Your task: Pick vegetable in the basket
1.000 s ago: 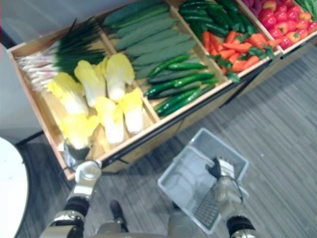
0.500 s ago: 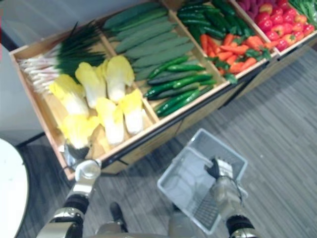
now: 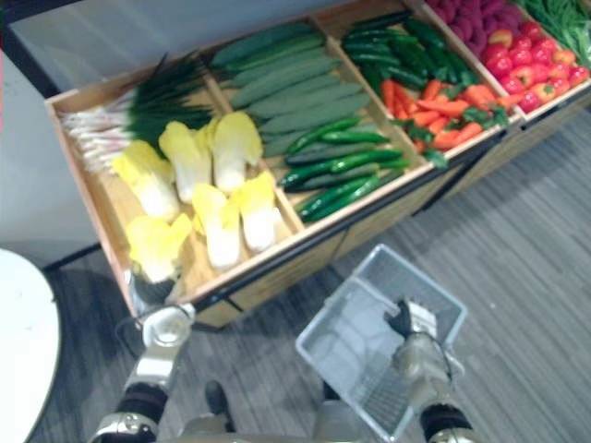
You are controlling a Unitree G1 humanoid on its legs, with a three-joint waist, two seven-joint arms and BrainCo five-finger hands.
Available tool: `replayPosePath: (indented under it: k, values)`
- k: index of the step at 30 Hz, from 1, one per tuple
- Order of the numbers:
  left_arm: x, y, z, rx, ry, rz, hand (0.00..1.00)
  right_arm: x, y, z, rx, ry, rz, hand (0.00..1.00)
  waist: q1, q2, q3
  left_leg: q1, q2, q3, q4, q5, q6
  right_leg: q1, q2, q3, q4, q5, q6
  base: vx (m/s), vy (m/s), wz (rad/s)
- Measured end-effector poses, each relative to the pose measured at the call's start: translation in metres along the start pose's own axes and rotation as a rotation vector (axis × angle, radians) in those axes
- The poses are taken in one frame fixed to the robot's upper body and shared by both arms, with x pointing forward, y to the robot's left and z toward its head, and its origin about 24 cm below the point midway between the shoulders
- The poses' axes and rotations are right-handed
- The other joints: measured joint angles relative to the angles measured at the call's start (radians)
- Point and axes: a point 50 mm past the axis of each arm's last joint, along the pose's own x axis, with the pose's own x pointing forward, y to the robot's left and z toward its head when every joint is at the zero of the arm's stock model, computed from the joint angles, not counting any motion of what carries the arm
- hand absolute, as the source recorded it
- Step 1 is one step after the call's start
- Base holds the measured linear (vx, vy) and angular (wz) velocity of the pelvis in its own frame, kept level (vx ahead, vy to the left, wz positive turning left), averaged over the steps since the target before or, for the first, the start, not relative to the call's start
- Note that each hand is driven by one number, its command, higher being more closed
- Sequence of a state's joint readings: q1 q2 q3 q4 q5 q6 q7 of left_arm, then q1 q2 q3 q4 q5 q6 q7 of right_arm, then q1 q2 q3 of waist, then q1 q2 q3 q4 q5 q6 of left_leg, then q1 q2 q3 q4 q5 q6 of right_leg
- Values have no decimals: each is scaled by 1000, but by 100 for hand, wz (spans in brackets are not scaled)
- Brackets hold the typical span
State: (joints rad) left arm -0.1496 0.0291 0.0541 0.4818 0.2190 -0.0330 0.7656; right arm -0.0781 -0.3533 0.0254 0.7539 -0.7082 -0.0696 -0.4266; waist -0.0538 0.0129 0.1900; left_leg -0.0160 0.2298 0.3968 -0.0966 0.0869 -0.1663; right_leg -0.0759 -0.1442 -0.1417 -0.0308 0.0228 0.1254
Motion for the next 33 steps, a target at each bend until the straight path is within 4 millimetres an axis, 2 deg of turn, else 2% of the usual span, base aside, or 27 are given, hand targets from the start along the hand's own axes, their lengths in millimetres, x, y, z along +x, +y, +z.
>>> replayPosePath:
  k: [6,20,26,31,33]
  values:
    - [-6,2,3,-25,-18,-26,100,-5,2,-9,12,52,-2,100,0,1,-5,5,1,-7,0,1,1,12,0,-10,0,0,0,5,-1,2]
    - [-14,2,12,-41,-72,-37,100,-10,8,-13,15,70,18,100,2,-3,-37,5,1,-30,0,2,2,27,0,-28,-5,-1,0,4,-3,4]
    - [-10,8,12,-6,-72,36,100,-14,12,-15,16,80,25,100,1,-5,-57,5,1,-32,-3,4,3,28,1,-29,-5,0,0,0,0,0]
    - [1,21,14,10,-68,166,100,-15,13,-14,4,69,28,100,1,-9,-59,5,1,-32,-5,4,3,27,1,-29,-5,0,0,0,0,0]
    - [8,25,21,2,-69,227,100,-15,13,-13,7,57,28,100,1,-10,-60,5,1,-31,-5,4,3,27,1,-29,-5,0,0,0,0,0]
